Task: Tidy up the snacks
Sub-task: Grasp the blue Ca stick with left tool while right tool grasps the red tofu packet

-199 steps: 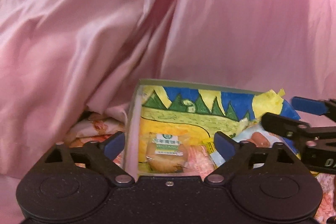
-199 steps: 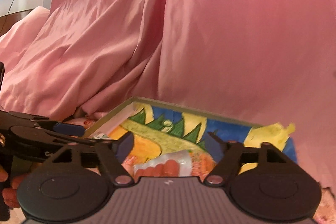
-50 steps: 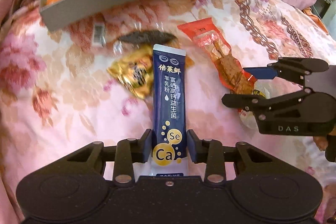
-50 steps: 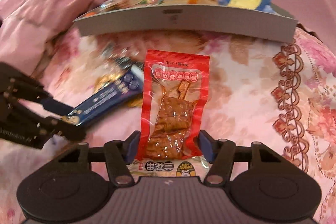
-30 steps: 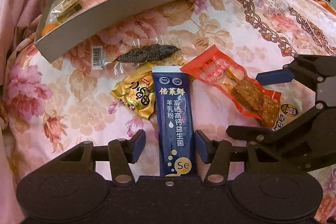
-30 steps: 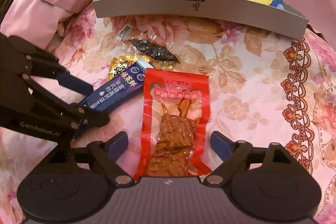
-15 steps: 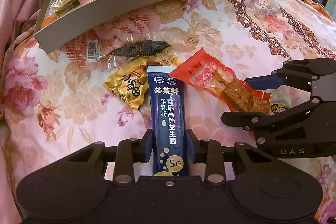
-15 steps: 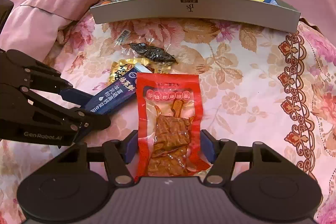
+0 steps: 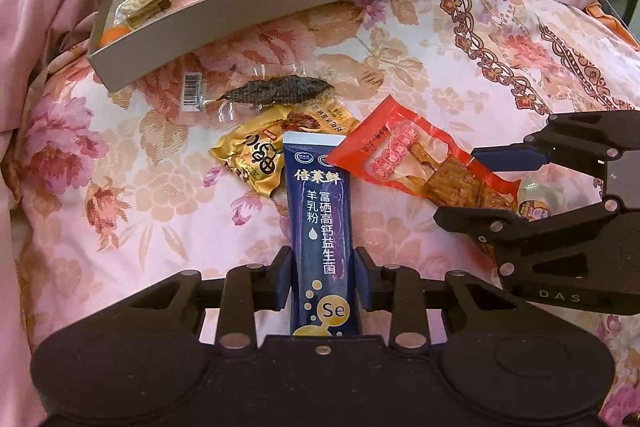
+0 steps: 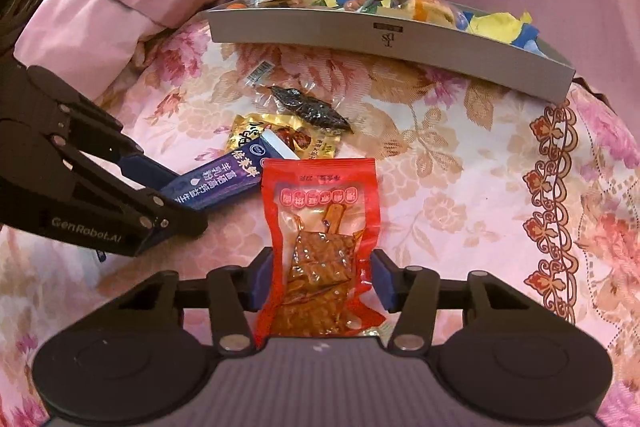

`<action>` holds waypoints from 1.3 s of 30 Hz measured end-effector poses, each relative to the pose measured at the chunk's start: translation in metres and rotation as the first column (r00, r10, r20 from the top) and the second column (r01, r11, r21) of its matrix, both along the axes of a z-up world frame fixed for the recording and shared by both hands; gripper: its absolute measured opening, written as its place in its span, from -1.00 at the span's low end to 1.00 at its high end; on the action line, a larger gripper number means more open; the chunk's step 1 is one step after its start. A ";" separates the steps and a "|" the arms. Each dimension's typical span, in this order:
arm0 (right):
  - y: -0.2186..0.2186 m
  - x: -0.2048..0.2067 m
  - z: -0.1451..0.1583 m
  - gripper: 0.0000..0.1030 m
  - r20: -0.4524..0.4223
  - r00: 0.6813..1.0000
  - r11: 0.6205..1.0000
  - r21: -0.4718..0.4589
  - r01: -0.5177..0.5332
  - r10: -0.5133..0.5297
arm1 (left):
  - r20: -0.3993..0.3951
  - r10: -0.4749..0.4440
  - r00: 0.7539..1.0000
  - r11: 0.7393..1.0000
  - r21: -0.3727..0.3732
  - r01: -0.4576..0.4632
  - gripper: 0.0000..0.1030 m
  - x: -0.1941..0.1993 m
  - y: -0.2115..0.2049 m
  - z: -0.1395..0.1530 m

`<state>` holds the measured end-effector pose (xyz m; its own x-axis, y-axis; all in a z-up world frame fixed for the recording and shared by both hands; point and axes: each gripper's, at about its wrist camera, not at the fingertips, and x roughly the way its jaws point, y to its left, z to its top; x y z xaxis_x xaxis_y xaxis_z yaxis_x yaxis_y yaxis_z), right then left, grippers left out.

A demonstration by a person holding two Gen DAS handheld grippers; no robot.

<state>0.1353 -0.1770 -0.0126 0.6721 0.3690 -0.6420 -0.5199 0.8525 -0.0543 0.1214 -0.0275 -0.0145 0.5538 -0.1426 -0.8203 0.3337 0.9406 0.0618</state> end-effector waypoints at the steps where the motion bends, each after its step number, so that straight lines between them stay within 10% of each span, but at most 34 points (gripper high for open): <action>1: 0.000 -0.001 0.000 0.05 0.002 1.000 1.000 -0.003 -0.001 0.001 | 0.000 0.001 1.000 1.000 0.000 -0.001 -0.34 -0.001 0.000 0.001; 13: -0.009 0.014 -0.009 0.61 -0.179 0.983 0.993 0.102 0.051 -0.032 | 0.013 0.021 1.000 1.000 -0.017 -0.021 -0.34 -0.006 0.003 0.007; 23: -0.002 -0.002 -0.003 -0.03 -0.041 0.999 1.000 0.030 -0.005 0.006 | 0.026 0.036 0.999 0.999 -0.022 -0.035 -0.35 -0.008 0.005 0.011; 39: 0.003 -0.015 0.003 -0.08 0.073 0.996 0.996 -0.081 -0.046 0.052 | 0.095 0.081 0.992 0.996 -0.044 -0.077 -0.35 -0.013 0.011 0.023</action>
<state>0.1203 -0.1737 -0.0097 0.7020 0.3526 -0.6188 -0.5528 0.8176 -0.1612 0.1089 -0.0165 0.0082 0.6410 -0.1272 -0.7570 0.2526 0.9662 0.0515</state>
